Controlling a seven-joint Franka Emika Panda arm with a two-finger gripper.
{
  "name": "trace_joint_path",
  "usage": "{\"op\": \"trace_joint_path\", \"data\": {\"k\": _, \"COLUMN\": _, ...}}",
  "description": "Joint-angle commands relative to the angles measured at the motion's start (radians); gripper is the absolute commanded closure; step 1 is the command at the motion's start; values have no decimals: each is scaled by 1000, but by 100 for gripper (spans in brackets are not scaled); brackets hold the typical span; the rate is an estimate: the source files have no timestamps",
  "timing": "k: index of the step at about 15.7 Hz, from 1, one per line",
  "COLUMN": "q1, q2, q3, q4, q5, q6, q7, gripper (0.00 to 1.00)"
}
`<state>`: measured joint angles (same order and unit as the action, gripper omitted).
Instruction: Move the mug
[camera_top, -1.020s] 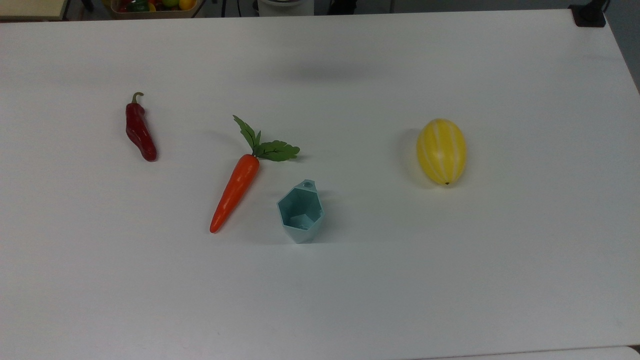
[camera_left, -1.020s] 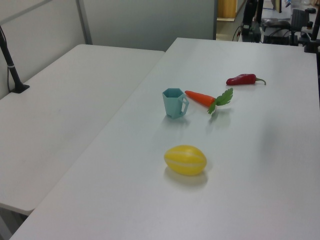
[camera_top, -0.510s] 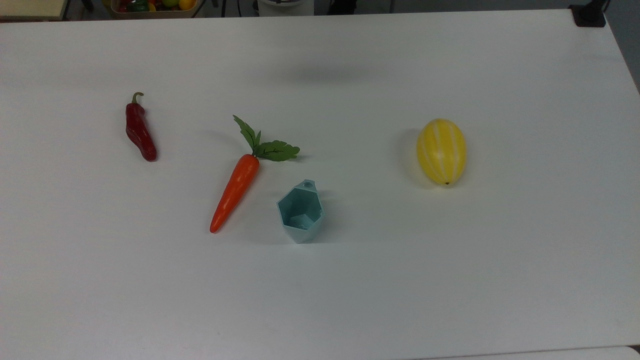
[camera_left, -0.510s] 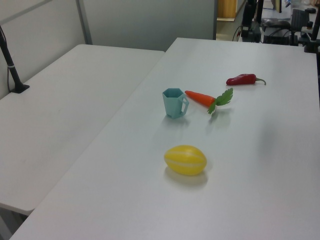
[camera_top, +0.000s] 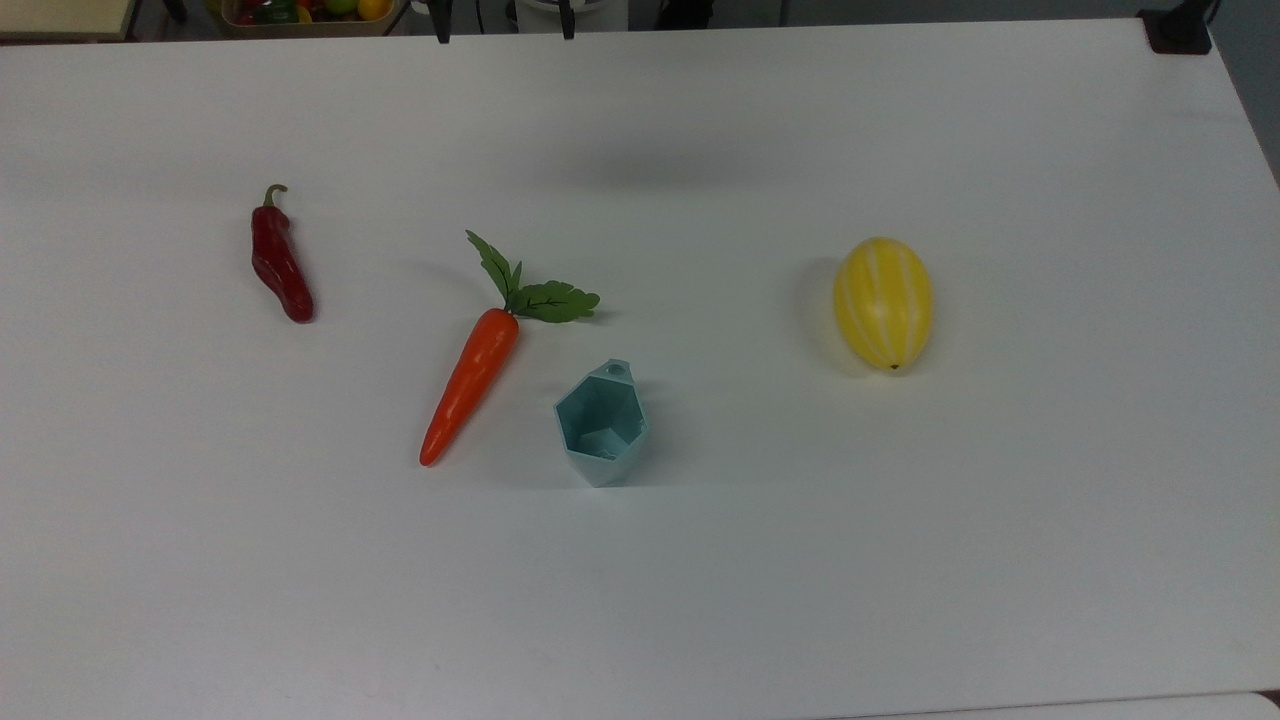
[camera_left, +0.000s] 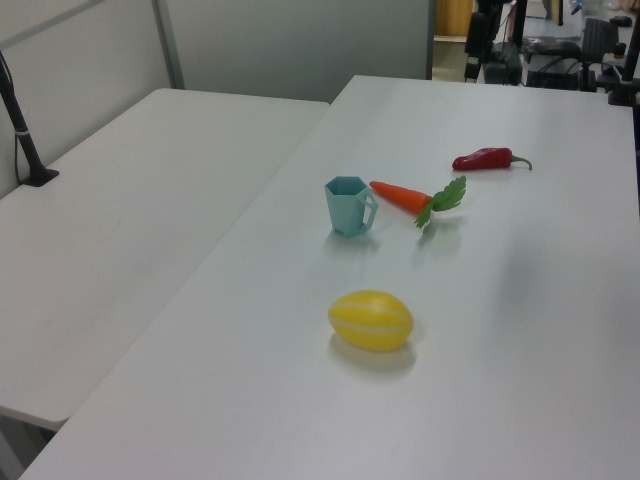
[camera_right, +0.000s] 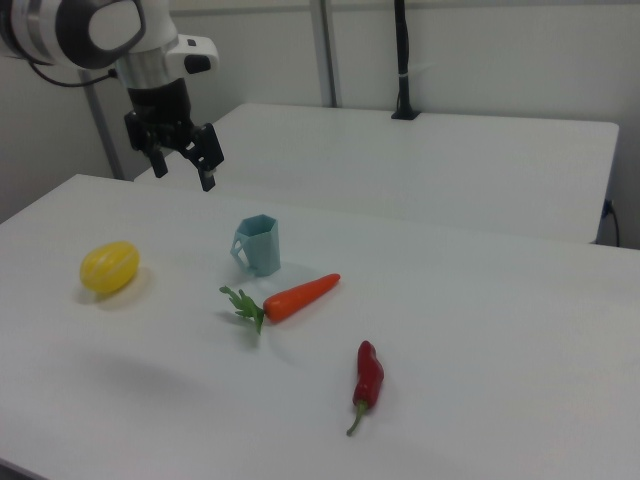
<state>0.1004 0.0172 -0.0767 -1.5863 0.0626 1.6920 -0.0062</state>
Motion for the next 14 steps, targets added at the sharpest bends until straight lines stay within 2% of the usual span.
{"op": "trace_joint_path", "data": {"k": 1, "q1": 9, "q2": 89, "q3": -6, "q4": 109, "q5": 13, "q6": 5, "q7": 129, "gripper": 0}}
{"op": "trace_joint_path", "data": {"k": 4, "q1": 4, "q2": 101, "q3": -6, "q4": 114, "q5": 19, "q6": 14, "q7": 193, "gripper": 0}}
{"op": "trace_joint_path", "data": {"k": 8, "q1": 10, "q2": 122, "q3": 2, "q4": 114, "q5": 16, "q6": 21, "q7": 187, "gripper": 0}}
{"op": "trace_joint_path", "data": {"k": 14, "q1": 33, "q2": 161, "q3": 25, "q4": 98, "q5": 3, "q6": 156, "q7": 201, "gripper": 0}}
